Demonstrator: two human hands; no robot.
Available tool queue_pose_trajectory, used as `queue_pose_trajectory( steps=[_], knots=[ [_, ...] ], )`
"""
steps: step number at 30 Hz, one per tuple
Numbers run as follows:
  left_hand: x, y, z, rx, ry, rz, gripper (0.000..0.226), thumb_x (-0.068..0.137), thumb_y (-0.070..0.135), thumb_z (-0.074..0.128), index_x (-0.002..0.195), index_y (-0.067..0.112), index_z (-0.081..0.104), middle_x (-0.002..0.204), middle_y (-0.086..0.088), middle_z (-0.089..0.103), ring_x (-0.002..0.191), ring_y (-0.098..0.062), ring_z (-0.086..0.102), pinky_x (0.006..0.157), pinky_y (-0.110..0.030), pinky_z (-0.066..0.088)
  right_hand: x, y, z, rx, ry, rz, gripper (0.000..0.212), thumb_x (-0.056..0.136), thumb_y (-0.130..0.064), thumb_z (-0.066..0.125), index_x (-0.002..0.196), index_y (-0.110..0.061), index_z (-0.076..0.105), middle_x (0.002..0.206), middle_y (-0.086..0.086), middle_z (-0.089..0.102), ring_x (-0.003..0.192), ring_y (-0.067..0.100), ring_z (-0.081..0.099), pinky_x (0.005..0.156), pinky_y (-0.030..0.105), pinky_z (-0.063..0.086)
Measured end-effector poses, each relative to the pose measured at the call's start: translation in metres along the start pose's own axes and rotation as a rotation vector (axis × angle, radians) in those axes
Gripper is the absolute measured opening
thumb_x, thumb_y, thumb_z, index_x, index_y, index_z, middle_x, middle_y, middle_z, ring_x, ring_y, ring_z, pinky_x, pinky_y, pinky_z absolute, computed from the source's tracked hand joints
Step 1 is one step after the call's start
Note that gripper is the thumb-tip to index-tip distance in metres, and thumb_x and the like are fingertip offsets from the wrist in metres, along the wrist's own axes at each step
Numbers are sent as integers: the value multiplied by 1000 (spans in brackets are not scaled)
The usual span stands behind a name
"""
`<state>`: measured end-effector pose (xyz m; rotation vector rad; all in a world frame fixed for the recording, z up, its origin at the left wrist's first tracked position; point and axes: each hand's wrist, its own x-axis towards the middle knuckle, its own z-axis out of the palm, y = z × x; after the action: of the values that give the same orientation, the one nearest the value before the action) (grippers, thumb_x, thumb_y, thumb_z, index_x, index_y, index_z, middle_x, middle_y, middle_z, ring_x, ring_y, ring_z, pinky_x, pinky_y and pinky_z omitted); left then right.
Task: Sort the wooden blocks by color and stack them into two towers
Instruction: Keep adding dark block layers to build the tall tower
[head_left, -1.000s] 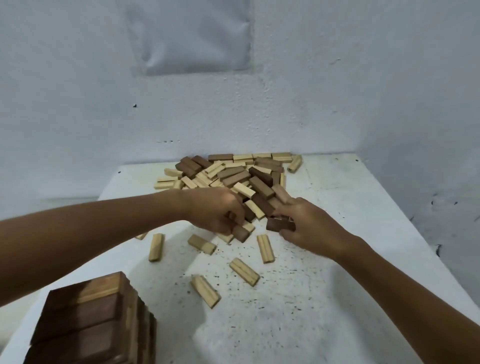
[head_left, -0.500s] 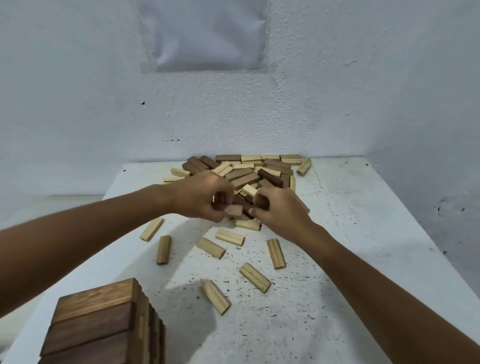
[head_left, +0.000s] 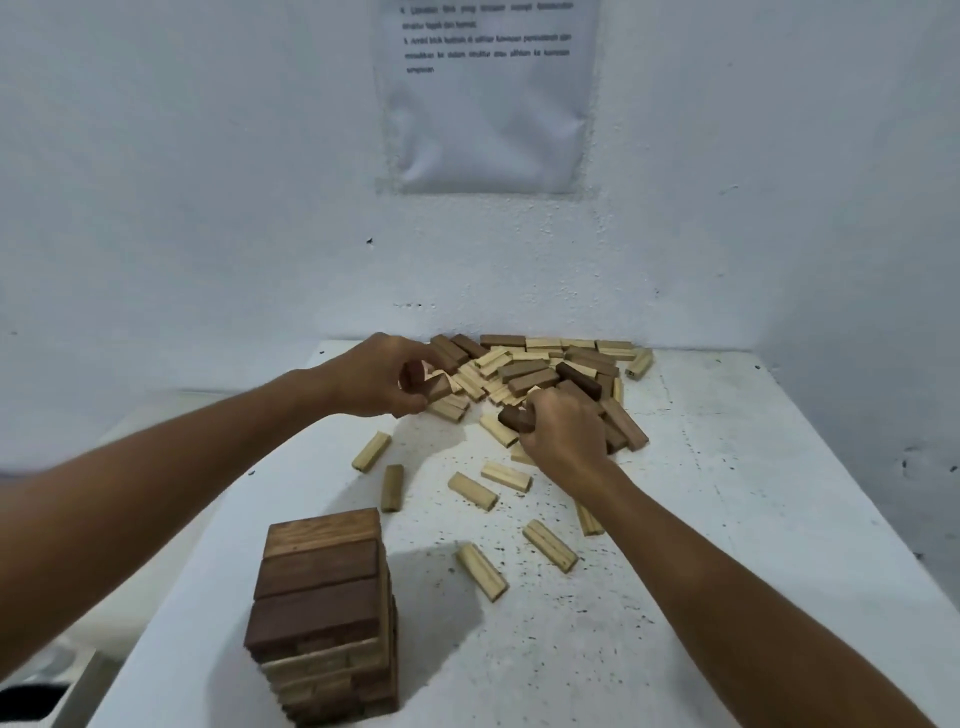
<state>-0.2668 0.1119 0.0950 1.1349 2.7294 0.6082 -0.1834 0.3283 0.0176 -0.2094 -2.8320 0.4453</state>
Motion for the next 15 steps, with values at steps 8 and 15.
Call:
queue_pose_trajectory(
  steps=[8, 15],
  knots=[
    [-35, 42, -53, -76, 117, -90, 38, 84, 14, 72, 119, 24, 63, 91, 4, 71, 79, -4, 68, 70, -16, 48, -20, -19, -54, 396, 30, 54, 6, 83, -17, 69, 86, -11, 69, 74, -2, 64, 70, 16, 60, 57, 27, 45],
    [-78, 128, -73, -166, 268, -8, 37, 80, 15, 75, 115, 22, 65, 94, -3, 71, 82, -17, 70, 77, -36, 59, -60, -36, -128, 520, 101, 64, 14, 82, -17, 69, 94, -14, 62, 84, -3, 60, 74, 12, 59, 55, 21, 42]
  ],
)
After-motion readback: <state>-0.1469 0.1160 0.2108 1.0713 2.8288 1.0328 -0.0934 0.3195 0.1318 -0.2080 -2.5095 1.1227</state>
